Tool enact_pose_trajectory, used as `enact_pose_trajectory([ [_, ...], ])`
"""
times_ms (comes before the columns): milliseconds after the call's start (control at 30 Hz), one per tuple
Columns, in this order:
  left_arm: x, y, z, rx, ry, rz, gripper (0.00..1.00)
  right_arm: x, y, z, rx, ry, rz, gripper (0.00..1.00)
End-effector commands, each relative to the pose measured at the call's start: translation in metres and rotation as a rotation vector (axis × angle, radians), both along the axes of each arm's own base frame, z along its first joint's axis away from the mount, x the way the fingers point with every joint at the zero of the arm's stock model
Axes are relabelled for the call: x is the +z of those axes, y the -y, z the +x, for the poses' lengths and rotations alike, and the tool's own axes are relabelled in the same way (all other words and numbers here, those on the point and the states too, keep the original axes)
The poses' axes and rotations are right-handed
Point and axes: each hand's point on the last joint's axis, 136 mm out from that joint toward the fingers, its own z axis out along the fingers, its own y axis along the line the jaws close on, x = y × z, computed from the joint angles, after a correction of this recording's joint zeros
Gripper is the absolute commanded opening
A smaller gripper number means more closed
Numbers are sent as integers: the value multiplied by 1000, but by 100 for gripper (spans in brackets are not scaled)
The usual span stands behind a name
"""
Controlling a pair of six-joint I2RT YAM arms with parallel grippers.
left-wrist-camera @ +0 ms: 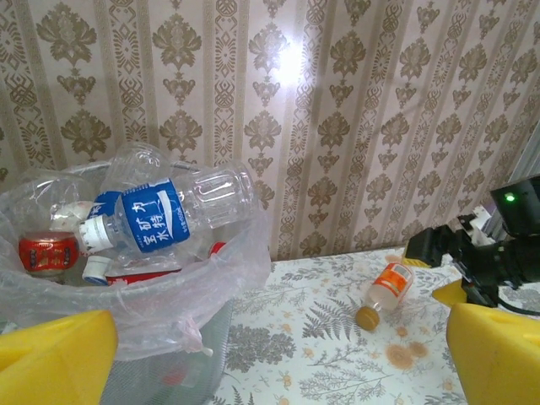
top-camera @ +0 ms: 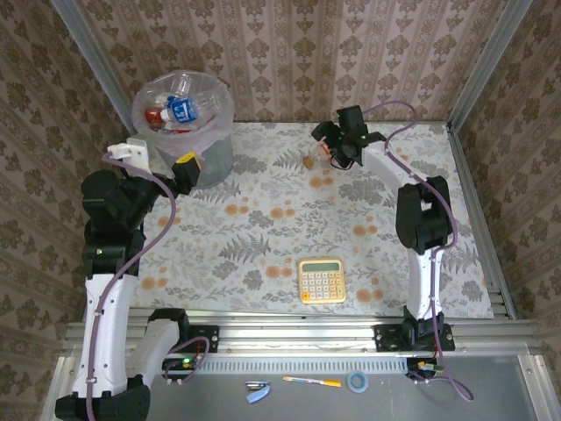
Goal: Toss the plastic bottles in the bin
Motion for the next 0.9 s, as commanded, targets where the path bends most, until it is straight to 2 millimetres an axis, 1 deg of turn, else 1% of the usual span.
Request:
enact_pose_trajectory([
  [0,-2,-3,-6,8,-4,17,100,-41,13,-1,-42,-115,-14,95],
  [67,-3,-4,-7,13,-6,22,100,-47,16,-1,-49,-137,-27,96],
  [133,-4,-4,-7,14,-8,24,100,-58,18,-2,-51,-167,-35,97],
  [367,-7,-5,-8,19,-19,21,100,-90,33,-10,-65,-256,-89,95],
  [467,-8,-6,-9,23,-20,23,100,-97,40,-12,-67,-275,-131,91],
  [533,-8,-6,-10,23,-22,23,100,-102,40,-16,-52,-285,-138,85],
  [700,-10,0,-11,-14,-30,9,100,-116,50,-33,-46,-330,-172,73],
  [800,-9,8,-12,-58,-31,-14,100,-117,54,-40,-41,-331,-188,65],
  [867,-10,17,-11,-100,-39,-32,100,-111,56,-45,-37,-313,-202,63],
])
